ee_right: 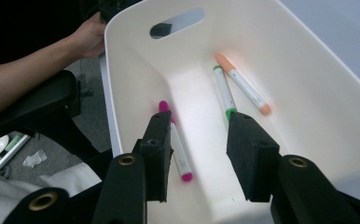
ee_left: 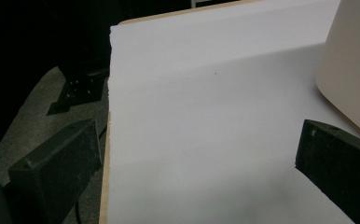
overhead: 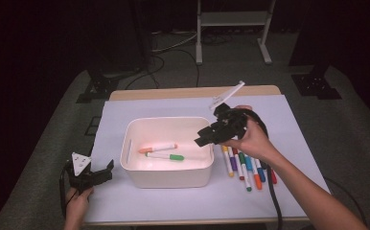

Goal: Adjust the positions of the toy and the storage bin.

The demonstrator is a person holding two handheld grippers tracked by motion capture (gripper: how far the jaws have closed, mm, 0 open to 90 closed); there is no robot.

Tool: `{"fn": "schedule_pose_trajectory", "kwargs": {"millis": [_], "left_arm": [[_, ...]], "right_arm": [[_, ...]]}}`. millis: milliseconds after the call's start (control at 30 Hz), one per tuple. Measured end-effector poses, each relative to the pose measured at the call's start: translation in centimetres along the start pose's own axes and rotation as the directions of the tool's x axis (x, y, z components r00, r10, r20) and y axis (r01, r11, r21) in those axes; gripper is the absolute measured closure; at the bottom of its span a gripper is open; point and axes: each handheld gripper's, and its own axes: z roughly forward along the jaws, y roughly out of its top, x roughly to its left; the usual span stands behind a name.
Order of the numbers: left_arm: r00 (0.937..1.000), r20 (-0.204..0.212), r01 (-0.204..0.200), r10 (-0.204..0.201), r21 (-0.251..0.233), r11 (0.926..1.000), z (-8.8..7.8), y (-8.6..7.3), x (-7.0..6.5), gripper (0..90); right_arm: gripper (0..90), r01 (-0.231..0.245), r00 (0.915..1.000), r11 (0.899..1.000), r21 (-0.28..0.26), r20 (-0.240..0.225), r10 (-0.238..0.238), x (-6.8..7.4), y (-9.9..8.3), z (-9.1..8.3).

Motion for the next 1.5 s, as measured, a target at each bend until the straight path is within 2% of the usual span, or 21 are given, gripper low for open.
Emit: {"fn": "schedule_pose_trajectory", "kwargs": {"millis": [167, 300, 467, 700, 900, 967, 1033, 1100, 1167, 1333, 1500], "left_arm": [[1.0, -0.001, -0.002, 0.002, 0.001, 1.0, 0.0, 0.0, 0.0, 0.0], [1.0, -0.002, -0.003, 0.003, -0.002, 1.0, 0.0, 0.0, 0.0, 0.0], [1.0, -0.003, -0.001, 0.001, -0.002, 1.0, 0.1, 0.0, 0.0, 0.0], [1.0, -0.002, -0.004, 0.004, 0.001, 1.0, 0.1, 0.0, 0.0, 0.0], [1.0, -0.003, -0.004, 0.004, 0.001, 1.0, 0.1, 0.0, 0.0, 0.0], [1.0, -0.003, -0.004, 0.004, 0.001, 1.0, 0.1, 0.0, 0.0, 0.0], [1.0, -0.002, -0.004, 0.004, 0.002, 1.0, 0.1, 0.0, 0.0, 0.0], [1.0, -0.003, -0.004, 0.004, 0.002, 1.0, 0.1, 0.0, 0.0, 0.0], [1.0, -0.003, -0.003, 0.003, 0.002, 1.0, 0.1, 0.0, 0.0, 0.0], [1.0, -0.001, -0.004, 0.004, 0.001, 1.0, 0.1, 0.0, 0.0, 0.0], [1.0, -0.001, -0.003, 0.003, 0.0, 1.0, 0.0, 0.0, 0.0, 0.0]], "right_arm": [[56.3, -0.051, 0.9974, 0.998, -0.034, 0.049, 0.053, -1.3, -2.6, -2.5], [55.0, -0.103, 0.9907, 0.993, -0.054, 0.083, 0.107, -2.4, -5.1, -4.0], [53.2, -0.16, 0.9783, 0.985, -0.065, 0.123, 0.167, -4.0, -8.0, -4.7], [52.5, -0.222, 0.9618, 0.972, -0.08, 0.145, 0.232, -5.6, -11.3, -4.8], [52.2, -0.27, 0.9424, 0.959, -0.082, 0.181, 0.281, -6.6, -14.1, -4.5], [52.2, -0.283, 0.9343, 0.956, -0.082, 0.201, 0.294, -6.9, -14.9, -4.5], [52.2, -0.305, 0.927, 0.949, -0.084, 0.202, 0.316, -7.2, -15.8, -4.6], [52.1, -0.313, 0.9193, 0.946, -0.081, 0.225, 0.323, -7.4, -16.6, -4.5], [52.0, -0.333, 0.911, 0.939, -0.085, 0.229, 0.343, -7.7, -17.5, -4.5], [52.2, -0.366, 0.8913, 0.927, -0.085, 0.255, 0.375, -8.4, -19.1, -4.6], [52.8, -0.381, 0.8782, 0.92, -0.088, 0.277, 0.39, -8.8, -20.3, -4.5]]}}
